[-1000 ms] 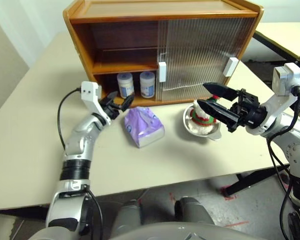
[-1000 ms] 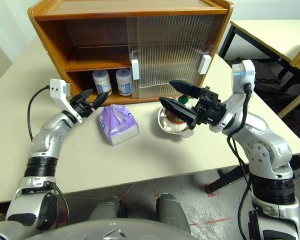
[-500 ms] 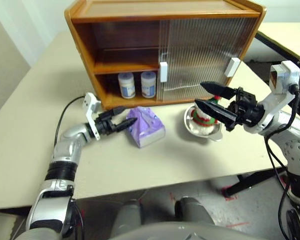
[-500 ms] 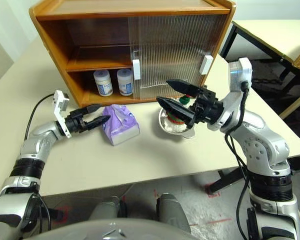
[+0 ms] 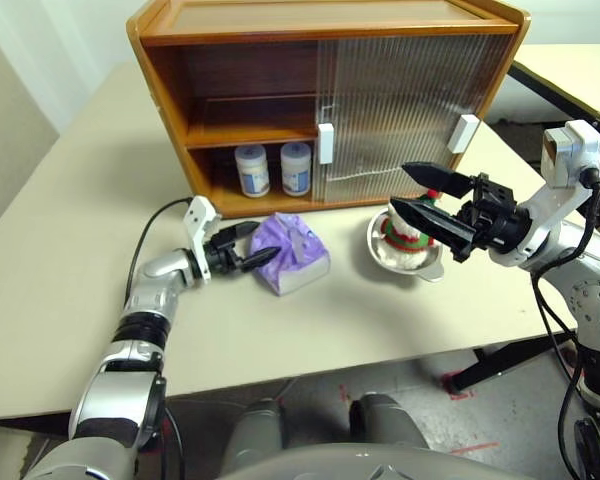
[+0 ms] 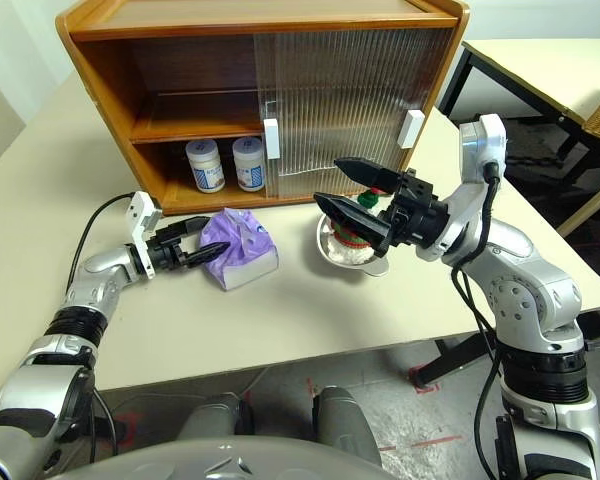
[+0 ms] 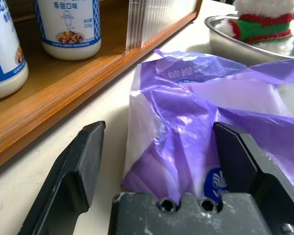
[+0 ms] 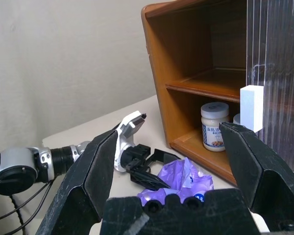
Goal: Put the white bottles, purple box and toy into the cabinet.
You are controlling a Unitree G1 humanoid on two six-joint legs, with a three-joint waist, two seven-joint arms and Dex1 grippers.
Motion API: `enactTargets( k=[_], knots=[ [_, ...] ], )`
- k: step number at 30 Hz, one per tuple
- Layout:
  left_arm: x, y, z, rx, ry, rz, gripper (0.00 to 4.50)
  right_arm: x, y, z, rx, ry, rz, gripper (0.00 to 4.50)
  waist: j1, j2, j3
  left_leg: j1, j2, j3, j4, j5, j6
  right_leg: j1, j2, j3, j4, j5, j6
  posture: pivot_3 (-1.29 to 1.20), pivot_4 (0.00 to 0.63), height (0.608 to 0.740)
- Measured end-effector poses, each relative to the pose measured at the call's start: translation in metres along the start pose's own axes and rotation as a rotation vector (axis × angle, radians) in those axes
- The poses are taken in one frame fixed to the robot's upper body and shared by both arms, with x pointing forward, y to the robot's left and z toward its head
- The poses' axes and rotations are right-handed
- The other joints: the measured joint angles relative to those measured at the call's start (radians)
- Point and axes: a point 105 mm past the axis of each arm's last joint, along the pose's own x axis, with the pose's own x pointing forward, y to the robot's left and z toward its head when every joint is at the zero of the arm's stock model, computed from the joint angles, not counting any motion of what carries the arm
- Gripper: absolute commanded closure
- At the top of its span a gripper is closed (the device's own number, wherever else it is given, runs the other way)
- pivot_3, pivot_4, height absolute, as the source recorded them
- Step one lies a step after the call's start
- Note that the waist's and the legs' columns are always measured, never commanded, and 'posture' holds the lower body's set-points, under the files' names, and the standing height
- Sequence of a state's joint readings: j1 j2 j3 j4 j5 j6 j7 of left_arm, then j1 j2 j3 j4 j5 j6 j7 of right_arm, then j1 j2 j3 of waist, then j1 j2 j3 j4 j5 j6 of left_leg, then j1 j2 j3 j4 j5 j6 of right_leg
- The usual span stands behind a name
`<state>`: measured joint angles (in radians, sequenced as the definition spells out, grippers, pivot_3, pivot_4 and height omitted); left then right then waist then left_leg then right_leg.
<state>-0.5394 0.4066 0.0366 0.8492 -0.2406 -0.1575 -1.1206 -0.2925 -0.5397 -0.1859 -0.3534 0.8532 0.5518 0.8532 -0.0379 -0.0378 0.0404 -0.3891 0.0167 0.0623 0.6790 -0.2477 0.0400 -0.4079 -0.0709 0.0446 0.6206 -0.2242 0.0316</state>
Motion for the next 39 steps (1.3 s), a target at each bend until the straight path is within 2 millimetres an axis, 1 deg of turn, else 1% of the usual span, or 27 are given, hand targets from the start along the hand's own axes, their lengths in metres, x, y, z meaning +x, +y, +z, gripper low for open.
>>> enactTargets(
  k=[4,7,10,12,14,15,16,17,21,24,28,33,37,39],
  knots=[
    [0.000,0.000,-0.004,-0.006,0.010,0.002,0.03,0.000,-0.001,0.000,0.000,0.000,-0.006,0.00,0.000,0.000,0.000,0.000,0.000,0.000,0.000,0.000,0.000,0.000,0.000,0.000,0.000,0.000,0.000,-0.06,0.000,0.740],
    [0.000,0.000,-0.004,0.003,0.008,0.002,0.62,0.000,-0.001,0.000,0.000,0.000,-0.010,0.00,0.000,0.000,0.000,0.000,0.000,0.000,0.000,0.000,0.000,0.000,0.000,0.000,0.000,0.000,0.000,-0.05,0.000,0.740],
    [0.000,0.000,-0.003,0.007,0.006,0.002,1.74,0.000,-0.001,0.000,0.000,0.000,-0.010,0.00,0.000,0.000,0.000,0.000,0.000,0.000,0.000,0.000,0.000,0.000,0.000,0.000,0.000,0.000,0.001,-0.05,0.000,0.740],
    [0.000,0.000,-0.003,0.016,0.003,0.003,2.57,0.000,-0.001,0.000,0.000,0.000,-0.010,0.00,0.000,0.000,0.000,0.000,0.000,0.000,0.000,0.000,0.000,0.000,0.000,0.000,0.000,0.000,0.001,-0.05,0.000,0.740],
    [-0.001,0.001,-0.001,0.026,0.001,0.005,3.29,0.000,-0.001,0.000,0.000,0.000,-0.010,0.00,0.000,0.000,0.000,0.000,0.000,0.000,0.000,0.000,0.000,0.000,0.000,0.000,0.000,0.000,0.000,-0.04,0.000,0.740],
    [-0.001,0.001,-0.001,0.028,-0.001,0.005,3.74,0.000,-0.001,0.000,0.000,0.000,-0.010,0.00,0.000,0.000,0.000,0.000,0.000,0.000,0.000,0.000,0.000,0.000,0.000,0.000,0.000,0.000,0.000,-0.04,0.000,0.740],
    [-0.001,0.001,0.000,0.029,-0.002,0.006,4.02,0.000,-0.001,0.000,0.000,0.000,-0.010,0.00,0.000,0.000,0.000,0.000,0.000,0.000,0.000,0.000,0.000,0.000,0.000,0.000,0.000,0.000,0.001,-0.04,0.000,0.740],
    [-0.001,0.001,0.000,0.031,-0.005,0.005,4.42,0.000,-0.001,0.000,0.000,0.000,-0.010,0.00,0.000,0.000,0.000,0.000,0.000,0.000,0.000,0.000,0.000,0.000,0.000,0.000,0.000,0.000,0.001,-0.04,0.000,0.740],
    [-0.001,-0.001,0.006,0.039,-0.021,-0.004,4.47,0.000,-0.001,0.000,0.000,0.000,-0.010,0.00,0.000,0.000,0.000,0.000,0.000,0.000,0.000,0.000,0.000,0.000,0.000,0.000,0.000,0.000,0.000,-0.04,0.000,0.740],
    [-0.003,-0.003,0.016,0.027,-0.063,-0.002,4.47,0.000,-0.002,0.000,0.001,0.000,-0.009,0.00,0.000,0.000,0.000,0.000,0.000,0.000,0.000,0.000,0.000,0.000,0.000,0.000,0.000,0.000,0.000,-0.03,0.000,0.740],
    [-0.003,-0.010,0.049,0.036,-0.143,-0.033,4.47,0.000,-0.002,-0.001,0.003,-0.001,-0.006,0.00,0.001,0.000,0.000,0.000,0.000,0.000,0.000,0.000,0.000,0.000,0.000,0.000,0.000,0.000,0.000,-0.02,0.000,0.740],
    [-0.011,-0.017,0.094,0.039,-0.227,-0.042,4.47,0.001,-0.004,-0.003,0.011,0.002,-0.006,0.00,0.001,0.000,0.000,0.000,0.001,0.000,0.000,0.000,0.000,0.000,0.000,0.000,0.000,0.000,0.001,-0.01,0.000,0.740],
    [-0.013,-0.011,0.126,0.025,-0.296,0.024,4.47,0.002,-0.004,-0.005,0.019,0.000,-0.002,0.00,0.002,0.000,0.000,0.000,0.000,0.000,0.000,0.000,0.000,0.000,0.001,0.000,0.001,0.000,0.001,-0.01,0.000,0.740],
    [-0.014,-0.002,0.143,0.003,-0.335,0.105,4.47,0.002,-0.004,-0.005,0.018,-0.006,-0.001,0.00,0.002,0.000,0.000,0.000,0.000,0.000,0.000,0.000,0.000,0.000,0.001,0.000,0.001,0.000,0.002,-0.01,0.000,0.740]
  ],
)
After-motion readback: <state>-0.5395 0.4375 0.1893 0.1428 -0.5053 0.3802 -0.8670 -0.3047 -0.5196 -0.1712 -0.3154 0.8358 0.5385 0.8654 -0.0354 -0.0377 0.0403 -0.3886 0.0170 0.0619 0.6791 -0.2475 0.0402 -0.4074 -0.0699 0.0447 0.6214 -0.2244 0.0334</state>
